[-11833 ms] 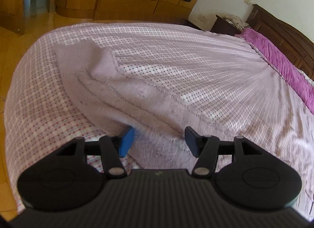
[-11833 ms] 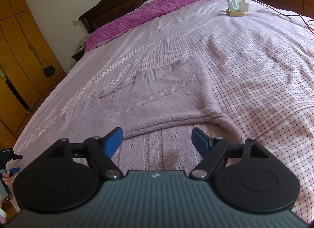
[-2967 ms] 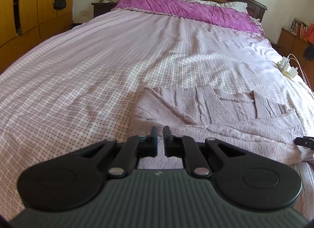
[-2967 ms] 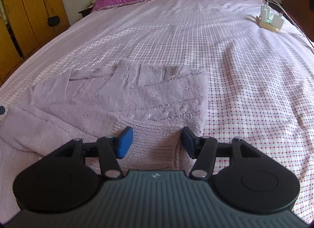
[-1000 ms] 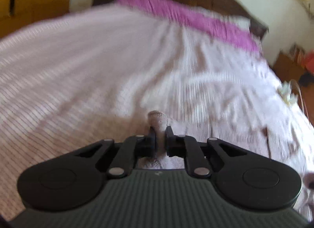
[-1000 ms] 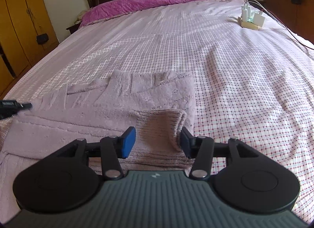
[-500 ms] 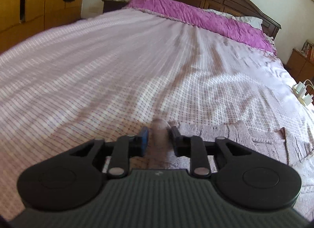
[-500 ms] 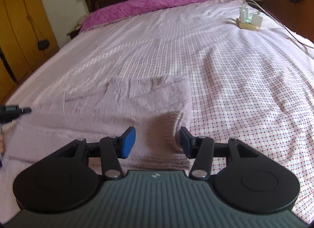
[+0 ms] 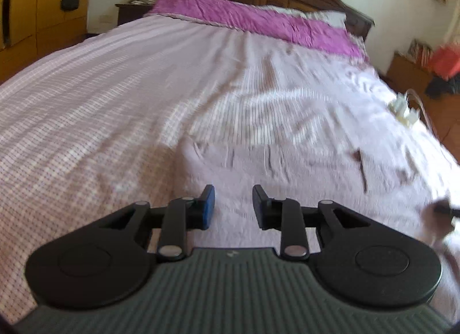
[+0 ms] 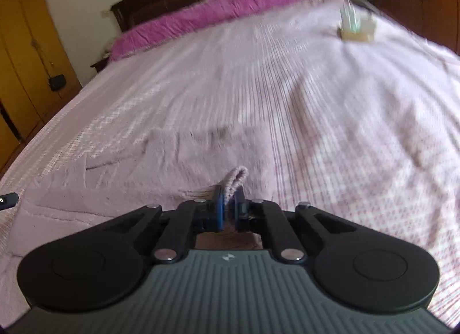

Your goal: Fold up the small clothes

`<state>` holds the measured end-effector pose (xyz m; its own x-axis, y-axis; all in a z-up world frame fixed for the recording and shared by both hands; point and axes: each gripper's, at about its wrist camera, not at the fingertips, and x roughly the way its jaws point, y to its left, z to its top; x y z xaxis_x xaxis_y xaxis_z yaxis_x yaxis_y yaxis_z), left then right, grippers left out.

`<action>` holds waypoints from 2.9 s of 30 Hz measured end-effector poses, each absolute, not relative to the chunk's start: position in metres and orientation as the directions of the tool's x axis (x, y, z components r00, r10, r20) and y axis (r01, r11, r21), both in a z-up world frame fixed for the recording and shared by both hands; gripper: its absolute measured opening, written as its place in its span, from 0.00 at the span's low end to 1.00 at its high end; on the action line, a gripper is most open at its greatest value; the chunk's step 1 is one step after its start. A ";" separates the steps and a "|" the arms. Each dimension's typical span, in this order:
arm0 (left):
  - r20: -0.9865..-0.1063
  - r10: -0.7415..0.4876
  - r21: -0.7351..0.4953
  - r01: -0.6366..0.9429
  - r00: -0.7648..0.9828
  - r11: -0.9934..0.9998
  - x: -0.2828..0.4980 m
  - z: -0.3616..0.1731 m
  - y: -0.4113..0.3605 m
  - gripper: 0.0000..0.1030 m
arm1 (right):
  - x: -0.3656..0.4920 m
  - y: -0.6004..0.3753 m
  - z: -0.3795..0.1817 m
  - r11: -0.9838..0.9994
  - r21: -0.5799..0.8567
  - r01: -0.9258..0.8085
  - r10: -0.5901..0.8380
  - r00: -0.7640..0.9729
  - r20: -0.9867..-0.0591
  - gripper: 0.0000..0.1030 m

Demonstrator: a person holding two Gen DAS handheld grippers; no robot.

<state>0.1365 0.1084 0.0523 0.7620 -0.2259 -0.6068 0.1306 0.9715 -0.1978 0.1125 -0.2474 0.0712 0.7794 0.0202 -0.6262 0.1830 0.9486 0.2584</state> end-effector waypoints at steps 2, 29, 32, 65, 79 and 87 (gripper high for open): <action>-0.635 -0.165 -0.116 0.119 0.755 0.986 0.136 0.041 0.101 0.30 | 0.117 -0.248 0.063 0.960 0.215 0.180 0.005 0.756 -0.654 0.07; -0.691 -0.223 -0.295 0.014 0.687 0.955 0.078 0.039 0.124 0.52 | 0.024 -0.252 0.061 0.905 0.354 0.236 0.044 0.776 -0.630 0.46; -0.690 -0.181 -0.212 0.044 0.700 0.976 0.065 0.043 0.117 0.52 | 0.015 -0.252 0.055 0.906 0.347 0.242 0.040 0.767 -0.640 0.46; -0.605 0.028 0.214 0.129 0.796 0.968 0.044 0.022 0.067 0.35 | 0.016 -0.228 0.047 0.958 0.200 0.206 -0.030 0.764 -0.645 0.46; -0.636 0.028 -0.044 -0.072 0.771 0.996 0.053 0.020 0.112 0.12 | 0.017 -0.234 0.040 0.956 0.212 0.204 -0.016 0.755 -0.655 0.46; -0.641 -0.070 -0.143 -0.030 0.765 0.989 0.046 0.040 0.120 0.16 | 0.016 -0.235 0.052 0.957 0.203 0.207 -0.021 0.749 -0.662 0.46</action>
<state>0.0459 0.1204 0.0397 0.7646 -0.0695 -0.6408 -0.0296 0.9893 -0.1427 0.0161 -0.2347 0.0519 0.7493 -0.0212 -0.6619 0.2065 0.9571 0.2032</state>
